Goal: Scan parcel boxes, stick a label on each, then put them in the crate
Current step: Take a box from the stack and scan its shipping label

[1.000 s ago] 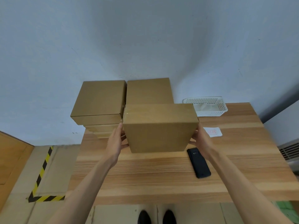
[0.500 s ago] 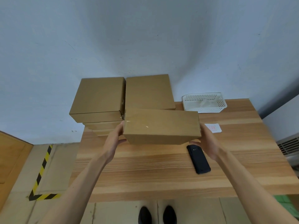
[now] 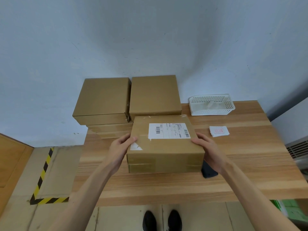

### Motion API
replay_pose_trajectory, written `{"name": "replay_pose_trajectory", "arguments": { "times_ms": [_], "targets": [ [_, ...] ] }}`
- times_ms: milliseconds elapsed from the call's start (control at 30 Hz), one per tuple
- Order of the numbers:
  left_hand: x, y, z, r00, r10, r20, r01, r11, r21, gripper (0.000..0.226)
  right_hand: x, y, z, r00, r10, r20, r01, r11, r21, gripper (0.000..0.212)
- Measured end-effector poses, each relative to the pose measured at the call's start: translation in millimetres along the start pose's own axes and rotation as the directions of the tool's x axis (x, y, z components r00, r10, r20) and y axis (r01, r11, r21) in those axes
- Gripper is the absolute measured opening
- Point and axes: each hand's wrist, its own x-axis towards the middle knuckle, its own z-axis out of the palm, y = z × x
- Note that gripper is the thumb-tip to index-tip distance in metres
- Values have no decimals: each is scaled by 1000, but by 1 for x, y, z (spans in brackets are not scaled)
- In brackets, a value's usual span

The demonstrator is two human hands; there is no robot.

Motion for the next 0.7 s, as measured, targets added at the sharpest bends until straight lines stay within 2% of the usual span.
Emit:
{"name": "replay_pose_trajectory", "arguments": {
  "times_ms": [100,233,400,500,600,700],
  "targets": [
    [-4,-8,-1,999,-3,43,3,1000,-5,46,-3,10,2,1000,-20,14,20,1000,10,51],
    [-4,-17,-3,998,-10,70,11,1000,-15,57,-5,16,6,999,-48,-10,48,998,-46,64],
    [-3,-40,-5,996,-16,88,14,1000,14,61,-6,33,9,1000,6,-1,-6,983,-183,80],
    [-1,-53,-11,996,-36,81,30,997,74,63,-8,40,5,999,22,-23,-26,979,-204,80],
    [5,-57,-18,997,-72,30,68,989,131,81,-7,46,-3,1000,15,-4,-15,979,-202,74],
    [18,-56,-27,997,-50,-62,60,981,183,95,-3,42,-9,996,33,83,-13,973,-230,75]
  ]
}}
